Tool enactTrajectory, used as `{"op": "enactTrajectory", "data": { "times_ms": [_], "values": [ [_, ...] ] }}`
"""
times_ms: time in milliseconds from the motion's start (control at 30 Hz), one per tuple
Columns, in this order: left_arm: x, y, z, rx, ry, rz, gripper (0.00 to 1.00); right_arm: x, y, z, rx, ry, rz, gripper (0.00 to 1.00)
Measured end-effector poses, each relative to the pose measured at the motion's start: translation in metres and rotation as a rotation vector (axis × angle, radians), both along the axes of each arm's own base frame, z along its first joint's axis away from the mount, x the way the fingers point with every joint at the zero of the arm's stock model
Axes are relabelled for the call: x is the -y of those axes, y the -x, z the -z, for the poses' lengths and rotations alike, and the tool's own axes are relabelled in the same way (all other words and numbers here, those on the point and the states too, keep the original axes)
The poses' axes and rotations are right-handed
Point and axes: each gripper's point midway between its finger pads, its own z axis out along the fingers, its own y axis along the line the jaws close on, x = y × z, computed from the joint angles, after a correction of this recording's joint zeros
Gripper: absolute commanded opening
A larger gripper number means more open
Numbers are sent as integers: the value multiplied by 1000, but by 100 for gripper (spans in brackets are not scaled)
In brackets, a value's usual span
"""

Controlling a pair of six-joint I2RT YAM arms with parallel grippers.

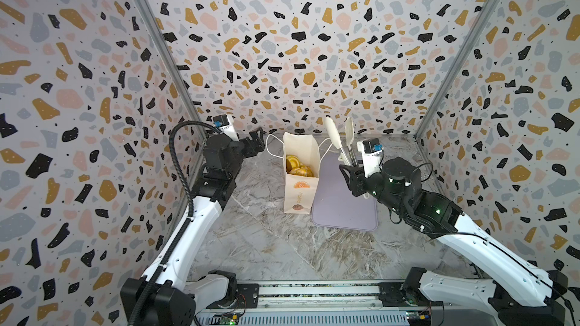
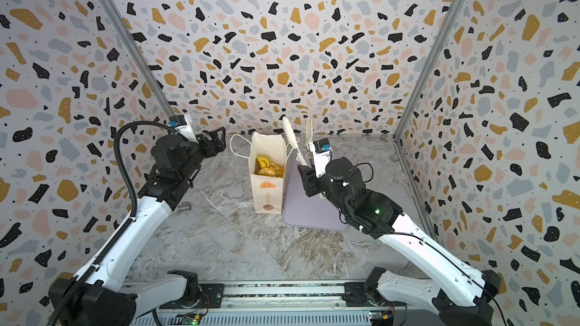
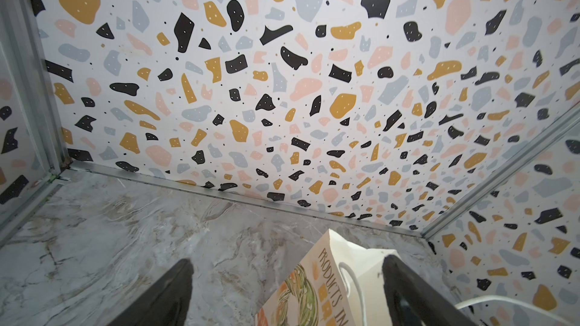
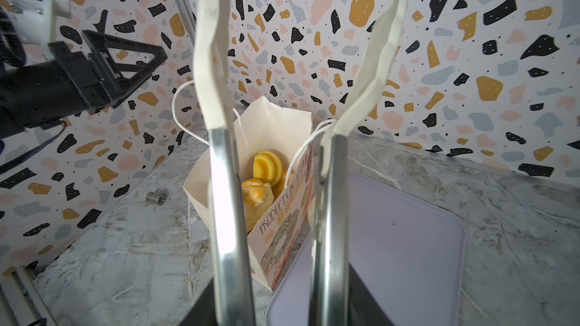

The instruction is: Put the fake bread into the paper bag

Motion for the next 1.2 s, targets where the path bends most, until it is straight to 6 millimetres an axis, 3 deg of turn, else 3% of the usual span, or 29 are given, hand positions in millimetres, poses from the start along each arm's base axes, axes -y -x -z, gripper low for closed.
{"op": "enactTrajectory", "data": {
  "times_ms": [267, 400, 633, 767, 967, 1200],
  "values": [
    [-28, 11, -13, 31, -28, -149, 99, 54, -26, 14, 27, 72, 146, 46],
    [-47, 18, -1, 18, -59, -245, 99, 90, -46, 32, 5, 124, 254, 46],
    [-75, 31, 63, -92, -142, -382, 100, 150, -74, 80, -57, 184, 422, 46],
    [-87, 45, 102, -136, -179, -433, 100, 179, -89, 117, -122, 206, 491, 46],
    [-105, 65, 150, -181, -199, -524, 100, 203, -91, 181, -232, 236, 537, 46],
    [-117, 74, 191, -210, -200, -598, 100, 227, -99, 220, -304, 220, 598, 43]
  ]
}}
